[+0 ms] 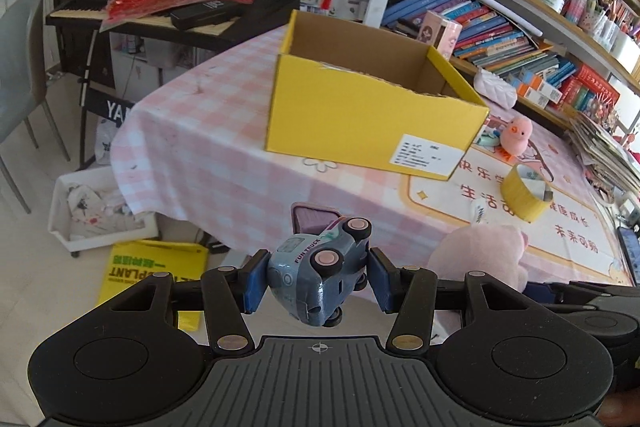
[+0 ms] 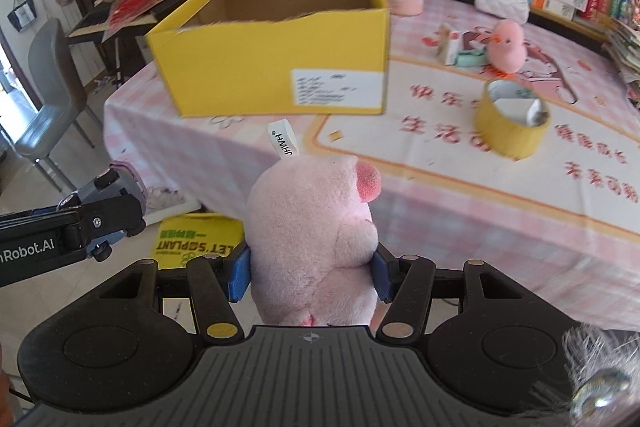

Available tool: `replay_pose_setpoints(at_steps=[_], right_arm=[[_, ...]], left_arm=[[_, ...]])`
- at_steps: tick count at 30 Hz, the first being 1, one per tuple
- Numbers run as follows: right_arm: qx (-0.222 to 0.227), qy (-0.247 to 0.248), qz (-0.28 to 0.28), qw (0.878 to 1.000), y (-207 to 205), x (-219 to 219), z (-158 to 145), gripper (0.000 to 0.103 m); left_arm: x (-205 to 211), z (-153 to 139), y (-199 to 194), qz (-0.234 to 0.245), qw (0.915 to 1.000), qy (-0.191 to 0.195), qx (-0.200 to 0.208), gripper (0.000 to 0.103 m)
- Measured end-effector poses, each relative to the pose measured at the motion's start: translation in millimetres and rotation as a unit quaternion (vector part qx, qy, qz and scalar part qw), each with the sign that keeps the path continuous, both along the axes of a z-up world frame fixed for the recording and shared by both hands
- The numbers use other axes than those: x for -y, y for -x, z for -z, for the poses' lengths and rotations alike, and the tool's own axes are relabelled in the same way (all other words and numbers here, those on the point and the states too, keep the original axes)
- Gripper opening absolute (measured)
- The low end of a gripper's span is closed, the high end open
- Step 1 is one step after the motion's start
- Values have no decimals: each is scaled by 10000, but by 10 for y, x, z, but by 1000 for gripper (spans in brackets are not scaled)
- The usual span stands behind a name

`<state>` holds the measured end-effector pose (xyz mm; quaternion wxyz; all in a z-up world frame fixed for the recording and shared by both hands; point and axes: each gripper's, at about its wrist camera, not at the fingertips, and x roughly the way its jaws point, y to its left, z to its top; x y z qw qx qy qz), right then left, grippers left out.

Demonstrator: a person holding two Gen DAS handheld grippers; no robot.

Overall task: Organize objects
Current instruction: 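Carry the pig and toy car with both grippers over the yellow box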

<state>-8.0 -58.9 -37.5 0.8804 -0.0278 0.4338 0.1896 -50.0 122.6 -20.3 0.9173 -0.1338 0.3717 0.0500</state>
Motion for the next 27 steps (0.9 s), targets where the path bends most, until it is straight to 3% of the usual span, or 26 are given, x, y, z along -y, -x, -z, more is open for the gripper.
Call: replay_pose_setpoints(at_steps=[27], right_arm=[[207,-2,190,9996,89,-191,-151,55]], left_arm=[[-167,-144,8,314,9986,-52,420,50]])
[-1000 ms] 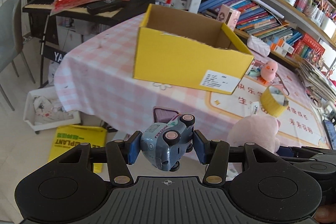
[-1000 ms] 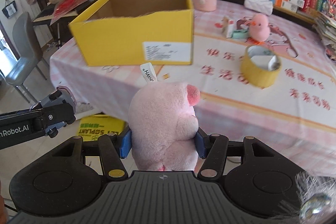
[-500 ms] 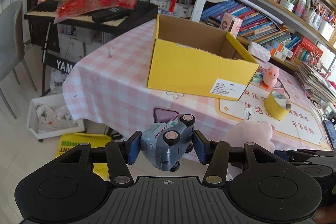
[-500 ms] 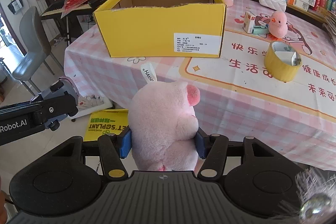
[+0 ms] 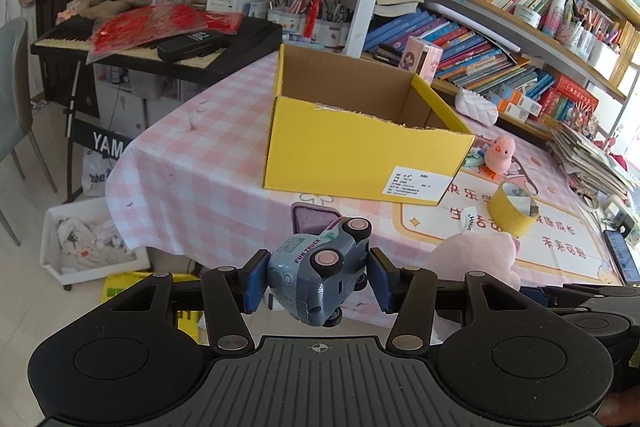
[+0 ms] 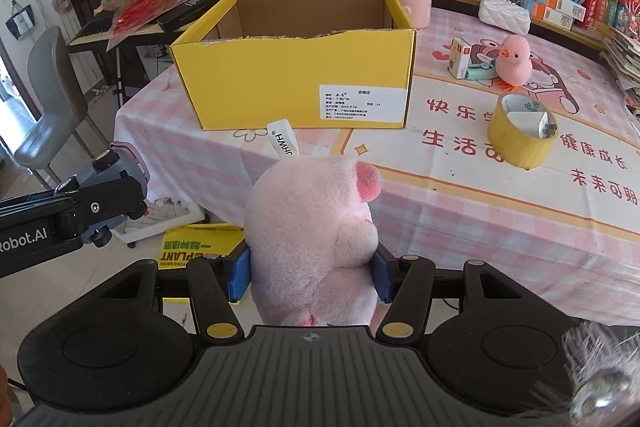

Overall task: Organize objects
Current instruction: 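Carry the pig and toy car with both grippers over the yellow box, then lower both grippers into the box and open them, releasing pig and car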

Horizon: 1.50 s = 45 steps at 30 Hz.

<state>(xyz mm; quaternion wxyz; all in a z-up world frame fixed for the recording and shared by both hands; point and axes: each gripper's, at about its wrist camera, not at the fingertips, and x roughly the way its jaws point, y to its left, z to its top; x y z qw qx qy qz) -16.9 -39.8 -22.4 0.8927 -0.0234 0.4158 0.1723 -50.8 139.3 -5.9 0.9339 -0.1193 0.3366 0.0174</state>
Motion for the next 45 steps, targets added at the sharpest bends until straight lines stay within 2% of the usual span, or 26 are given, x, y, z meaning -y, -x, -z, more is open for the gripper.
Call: replay_pose_setpoints(at_steps=[15,27,36,41,45], right_arm=[[61,74,68,9999,-24,-9,-53,55],[465,-10,24,9989,-211,-67,-221,55],[1185,-270,57,9926,-723,-168,-588,55],[1515,-240,25,9882,-1164,-250,-719,55],[1576,-114,-106,9874,-1538,-335,-699,55]], left_arm=[[27,-41,-42,151,9998,-23,90,50],[39,-223,-240,239,9983,-271,456,50],[-59,-471,-697,107,9946,-424,942,51],[-145,-531,-1095,-73,9937,-427,1034,50],[-135,-520,-1401,-199,9935,-491,1012,50]])
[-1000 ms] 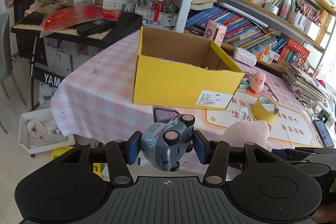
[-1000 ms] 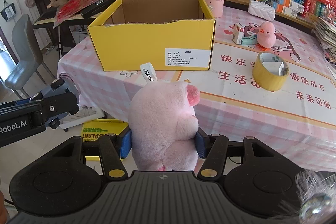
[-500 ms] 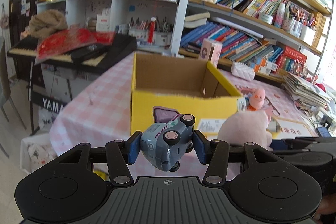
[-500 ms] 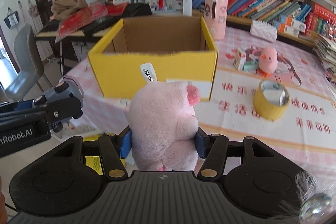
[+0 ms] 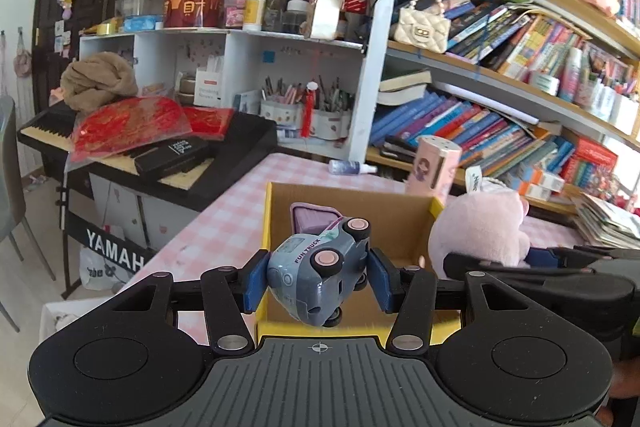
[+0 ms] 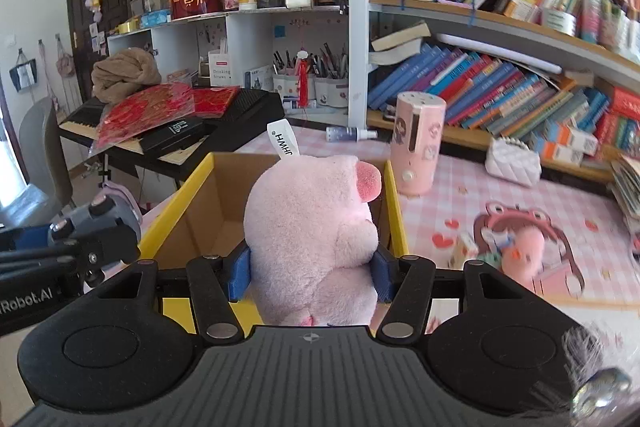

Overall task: Organize objects
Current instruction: 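Lower both grippers into the box and open them, releasing pig and car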

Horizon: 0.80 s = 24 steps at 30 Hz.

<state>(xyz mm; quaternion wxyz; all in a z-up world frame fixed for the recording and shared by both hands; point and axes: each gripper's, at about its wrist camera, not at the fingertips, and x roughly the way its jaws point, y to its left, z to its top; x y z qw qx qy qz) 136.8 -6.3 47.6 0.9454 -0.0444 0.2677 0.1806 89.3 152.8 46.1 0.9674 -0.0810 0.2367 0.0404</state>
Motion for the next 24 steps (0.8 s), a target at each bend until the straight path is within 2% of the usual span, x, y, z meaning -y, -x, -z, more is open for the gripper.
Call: replay_pose_setpoints(at_steps=[10,17,24], right_arm=[[-155,721,-705,9948,-591,-193,391,55],[-575,996,-1115,9871,-918,-227,691,55],[-417,1336,-1643,9764,-1062,-234,757,55]], left_arm=[[170,237,-589,-179,9986,-185,-459,51],[258,388,-856,-269,9959,-385,-776,51],[352,512,-1107,-250,9922,-572,-1076,51]])
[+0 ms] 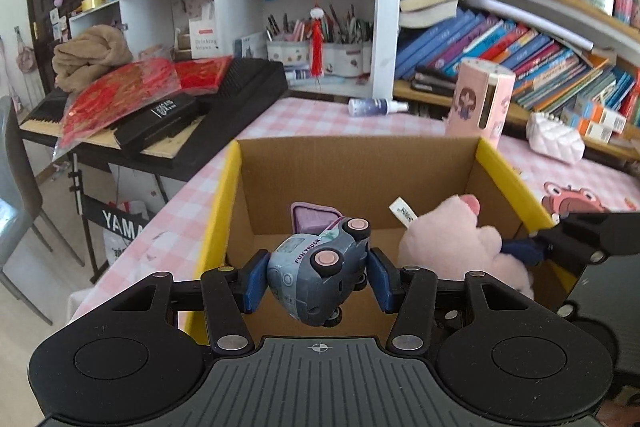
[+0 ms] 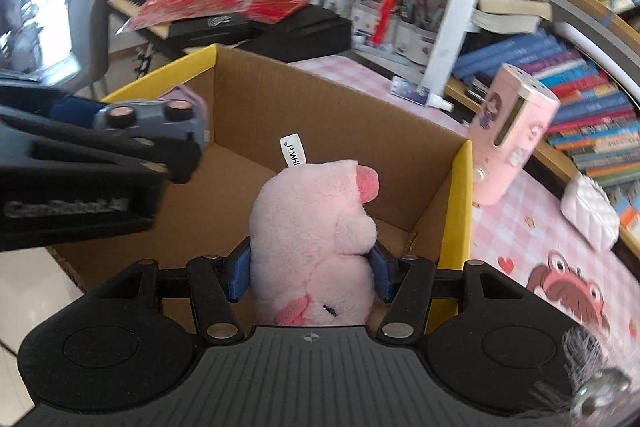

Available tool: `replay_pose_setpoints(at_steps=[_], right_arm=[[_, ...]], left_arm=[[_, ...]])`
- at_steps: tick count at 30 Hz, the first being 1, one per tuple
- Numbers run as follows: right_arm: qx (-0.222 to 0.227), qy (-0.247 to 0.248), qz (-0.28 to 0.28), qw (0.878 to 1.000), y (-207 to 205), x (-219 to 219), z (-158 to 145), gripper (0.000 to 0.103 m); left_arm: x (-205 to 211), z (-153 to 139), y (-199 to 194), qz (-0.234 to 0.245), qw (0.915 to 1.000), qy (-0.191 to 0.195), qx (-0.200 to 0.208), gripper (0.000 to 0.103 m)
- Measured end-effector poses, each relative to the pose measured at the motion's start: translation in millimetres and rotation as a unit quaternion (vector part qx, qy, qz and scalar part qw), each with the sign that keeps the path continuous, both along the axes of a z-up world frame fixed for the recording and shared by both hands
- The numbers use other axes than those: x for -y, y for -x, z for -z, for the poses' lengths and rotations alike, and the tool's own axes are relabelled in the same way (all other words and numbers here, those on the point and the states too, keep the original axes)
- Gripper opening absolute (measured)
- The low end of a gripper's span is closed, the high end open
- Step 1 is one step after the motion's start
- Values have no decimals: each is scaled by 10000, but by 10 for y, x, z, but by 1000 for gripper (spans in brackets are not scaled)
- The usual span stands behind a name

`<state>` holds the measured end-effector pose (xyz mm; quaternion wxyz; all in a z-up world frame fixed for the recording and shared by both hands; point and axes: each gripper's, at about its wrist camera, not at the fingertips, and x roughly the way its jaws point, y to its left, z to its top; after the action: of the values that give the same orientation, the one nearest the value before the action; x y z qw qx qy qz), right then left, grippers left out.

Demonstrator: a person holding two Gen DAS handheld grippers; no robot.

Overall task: Organize objects
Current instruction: 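Lower both grippers into the box and open them, releasing pig and car, then raise both tools out of the box and move back toward the table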

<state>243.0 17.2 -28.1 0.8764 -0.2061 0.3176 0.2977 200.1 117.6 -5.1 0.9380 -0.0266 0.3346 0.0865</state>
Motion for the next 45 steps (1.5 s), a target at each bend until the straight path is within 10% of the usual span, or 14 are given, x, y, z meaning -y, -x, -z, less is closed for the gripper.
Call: replay_pose_setpoints(at_steps=[15,36,45], right_arm=[[-77,312,-270,9991,-245,23,34,59],[646,-592,513,9948,86,329,-434,86],[877,-830,1205,9853,445,482,-562,90]], left_arm=[[125,172,-282,139,9995,-134,-239,52],[35,-440,359,-270,9921,88,1222,83],[-19,-387,691,-275,9928,79,1164,85]])
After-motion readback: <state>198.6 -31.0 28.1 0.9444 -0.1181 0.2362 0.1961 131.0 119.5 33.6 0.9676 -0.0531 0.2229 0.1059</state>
